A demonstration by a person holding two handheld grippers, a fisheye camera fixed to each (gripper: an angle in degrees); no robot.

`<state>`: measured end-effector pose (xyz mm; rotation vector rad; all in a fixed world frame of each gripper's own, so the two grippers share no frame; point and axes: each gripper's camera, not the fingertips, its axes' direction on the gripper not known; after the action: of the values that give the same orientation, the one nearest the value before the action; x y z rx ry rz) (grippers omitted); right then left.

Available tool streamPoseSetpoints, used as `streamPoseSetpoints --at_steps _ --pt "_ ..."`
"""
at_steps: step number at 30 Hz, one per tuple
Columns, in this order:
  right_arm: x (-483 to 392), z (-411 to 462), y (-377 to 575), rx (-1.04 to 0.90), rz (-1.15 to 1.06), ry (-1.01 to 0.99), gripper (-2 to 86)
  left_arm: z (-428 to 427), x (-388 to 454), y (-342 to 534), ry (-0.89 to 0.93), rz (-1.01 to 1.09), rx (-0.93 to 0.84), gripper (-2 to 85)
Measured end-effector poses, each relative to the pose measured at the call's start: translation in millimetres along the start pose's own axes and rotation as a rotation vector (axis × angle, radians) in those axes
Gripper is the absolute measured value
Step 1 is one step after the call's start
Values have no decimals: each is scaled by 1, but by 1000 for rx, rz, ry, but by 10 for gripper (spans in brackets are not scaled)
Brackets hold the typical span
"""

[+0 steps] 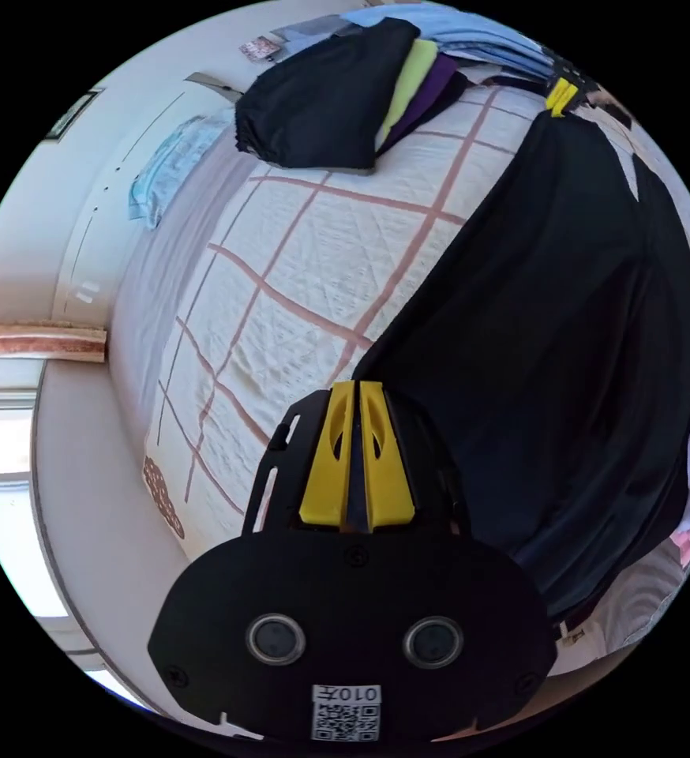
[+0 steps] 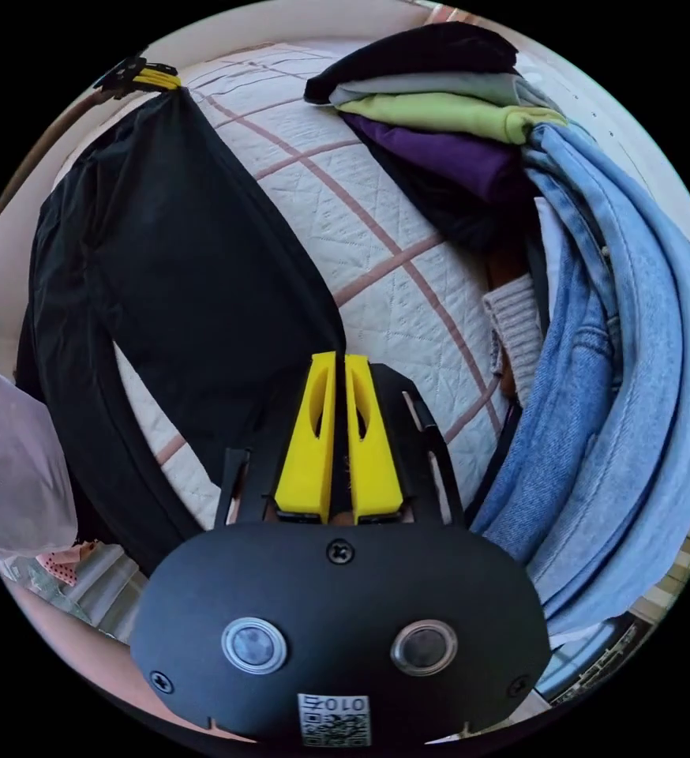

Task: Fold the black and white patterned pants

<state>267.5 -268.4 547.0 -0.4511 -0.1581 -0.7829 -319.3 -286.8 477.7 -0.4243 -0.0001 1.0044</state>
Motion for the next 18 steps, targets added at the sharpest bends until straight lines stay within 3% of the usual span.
streamPoseSetpoints --at_steps 3,7,10,13,15,18 --pt "2 0 -7 -18 65 -63 45 5 -7 1 -37 -52 -39 7" --pt "-26 36 -16 -250 64 208 91 39 2 7 -115 -149 -163 26" --pt "-27 12 6 -113 173 247 109 26 -2 40 -141 -316 -42 43" --pt "-34 -36 49 95 262 254 106 -22 -19 108 -118 -505 197 54" --pt "-49 -64 85 224 288 192 101 -71 -30 189 6 -655 400 59" --pt "-104 -87 143 316 233 139 95 -124 9 291 5 -715 434 63"
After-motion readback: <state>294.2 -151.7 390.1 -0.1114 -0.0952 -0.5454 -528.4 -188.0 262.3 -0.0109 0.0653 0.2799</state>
